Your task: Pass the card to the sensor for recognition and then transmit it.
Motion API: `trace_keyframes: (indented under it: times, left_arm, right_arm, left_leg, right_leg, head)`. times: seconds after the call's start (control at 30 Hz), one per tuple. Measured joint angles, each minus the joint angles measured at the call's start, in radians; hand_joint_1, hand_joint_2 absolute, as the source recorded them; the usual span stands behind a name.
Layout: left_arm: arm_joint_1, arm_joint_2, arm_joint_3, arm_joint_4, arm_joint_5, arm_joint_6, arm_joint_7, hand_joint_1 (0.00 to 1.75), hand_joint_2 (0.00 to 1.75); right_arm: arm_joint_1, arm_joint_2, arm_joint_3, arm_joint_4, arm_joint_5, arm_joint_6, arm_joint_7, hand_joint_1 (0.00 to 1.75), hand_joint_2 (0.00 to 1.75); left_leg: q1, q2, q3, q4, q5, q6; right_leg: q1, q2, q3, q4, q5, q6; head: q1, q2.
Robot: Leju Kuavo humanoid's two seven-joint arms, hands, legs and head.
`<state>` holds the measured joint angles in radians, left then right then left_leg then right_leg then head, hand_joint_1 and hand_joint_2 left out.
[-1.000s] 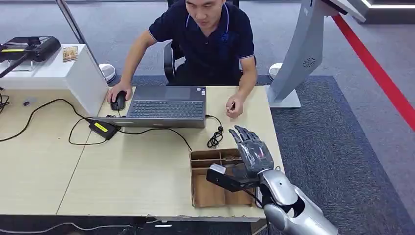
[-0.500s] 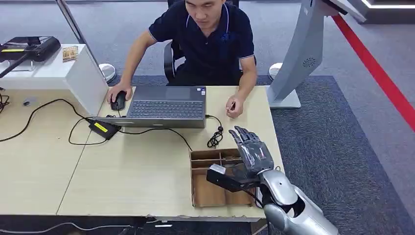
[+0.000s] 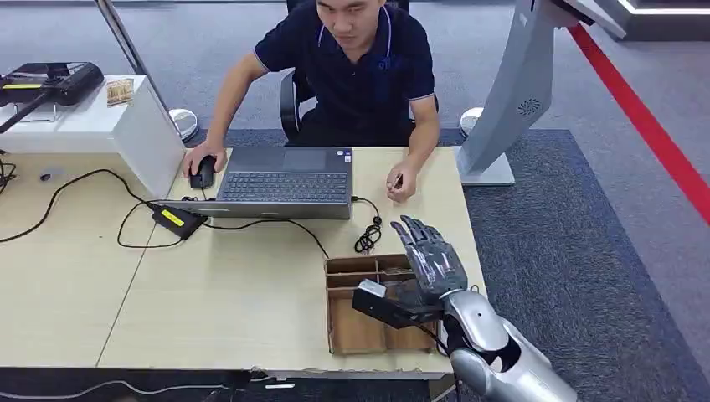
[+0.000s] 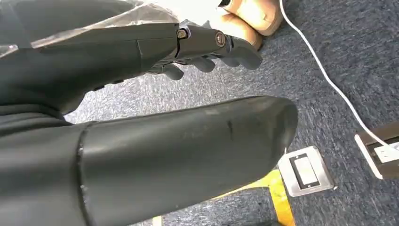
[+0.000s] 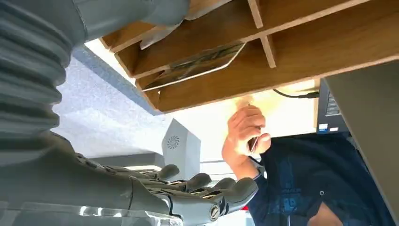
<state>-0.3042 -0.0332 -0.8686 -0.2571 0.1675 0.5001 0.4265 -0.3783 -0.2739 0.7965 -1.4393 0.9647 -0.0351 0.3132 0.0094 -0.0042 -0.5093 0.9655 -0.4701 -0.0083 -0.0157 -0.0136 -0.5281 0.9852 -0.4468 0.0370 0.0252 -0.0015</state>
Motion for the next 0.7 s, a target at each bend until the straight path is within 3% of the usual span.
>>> trace_keyframes:
  times: [0.57, 0.7]
  left_arm:
    - [-0.004, 0.0, 0.0, 0.0, -0.003, -0.006, 0.0, 0.0, 0.0]
    - [-0.004, 0.0, 0.0, 0.0, -0.003, -0.006, 0.0, 0.0, 0.0]
  right_arm:
    - [-0.001, 0.013, -0.001, 0.0, 0.0, -0.001, -0.001, 0.0, 1.75]
    - [-0.001, 0.013, -0.001, 0.0, 0.0, -0.001, -0.001, 0.07, 1.75]
  left_leg:
    - [0.0, 0.0, 0.0, 0.0, 0.0, 0.0]
    - [0.0, 0.0, 0.0, 0.0, 0.0, 0.0]
  right_leg:
    - [0.0, 0.0, 0.0, 0.0, 0.0, 0.0]
    - [0.0, 0.0, 0.0, 0.0, 0.0, 0.0]
  head:
    - [0.0, 0.0]
    - [0.0, 0.0]
